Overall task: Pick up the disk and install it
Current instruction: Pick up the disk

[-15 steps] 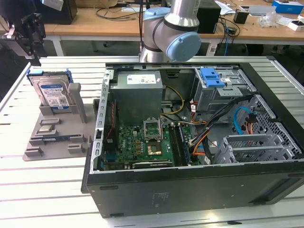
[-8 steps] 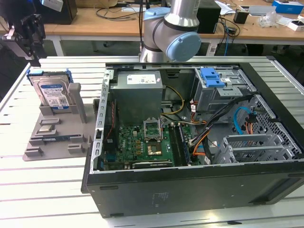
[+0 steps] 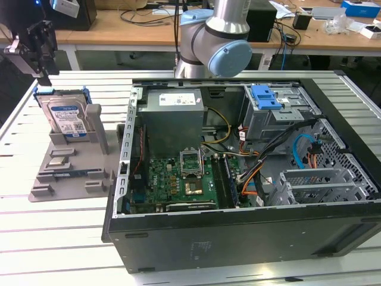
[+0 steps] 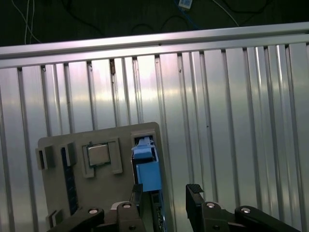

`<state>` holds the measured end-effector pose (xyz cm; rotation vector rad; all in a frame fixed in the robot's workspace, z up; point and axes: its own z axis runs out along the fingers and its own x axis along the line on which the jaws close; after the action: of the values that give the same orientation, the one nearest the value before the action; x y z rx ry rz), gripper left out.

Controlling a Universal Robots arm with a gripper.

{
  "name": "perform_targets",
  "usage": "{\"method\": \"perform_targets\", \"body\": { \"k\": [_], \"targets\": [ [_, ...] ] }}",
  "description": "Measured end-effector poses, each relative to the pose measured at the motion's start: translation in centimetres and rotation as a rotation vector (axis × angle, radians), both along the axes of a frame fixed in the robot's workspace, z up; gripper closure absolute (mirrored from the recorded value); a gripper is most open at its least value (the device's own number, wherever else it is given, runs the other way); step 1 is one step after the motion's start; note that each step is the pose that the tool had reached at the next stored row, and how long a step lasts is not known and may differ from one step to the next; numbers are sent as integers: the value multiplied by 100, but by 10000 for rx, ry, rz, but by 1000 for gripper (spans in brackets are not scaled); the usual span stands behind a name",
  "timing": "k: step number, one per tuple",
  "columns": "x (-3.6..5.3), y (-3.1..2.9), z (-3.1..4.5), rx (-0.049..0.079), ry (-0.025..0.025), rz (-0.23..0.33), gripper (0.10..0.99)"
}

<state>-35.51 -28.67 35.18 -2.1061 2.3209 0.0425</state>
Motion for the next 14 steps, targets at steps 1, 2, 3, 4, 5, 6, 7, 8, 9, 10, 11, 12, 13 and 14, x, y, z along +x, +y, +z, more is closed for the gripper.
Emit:
{"method": "perform_targets", "body": {
  "k": [1,2,3,4,5,6,7,8,9,10,11,12,13,14],
  "targets": [
    [0,0,-10,1,0,-1,604],
    [0,-2,-19,0,1,0,604],
    [0,-4,-34,0,0,0,604],
    [-1,-8,-43,0,0,1,604],
    [-4,-15,-49,-1,2,1,604],
    [-8,-27,-58,0,2,1,604],
    [-11,-37,-65,-1,0,1,604],
    [-14,-48,-78,1,-1,1,604],
    [-17,-56,-88,0,0,1,604],
    [-20,-71,-110,0,0,1,604],
    [-22,-81,-127,0,0,2,604],
    [-23,-90,-140,0,0,5,604],
    [-26,-112,-171,0,0,19,604],
    [-26,-122,-186,0,1,29,604]
  ]
}}
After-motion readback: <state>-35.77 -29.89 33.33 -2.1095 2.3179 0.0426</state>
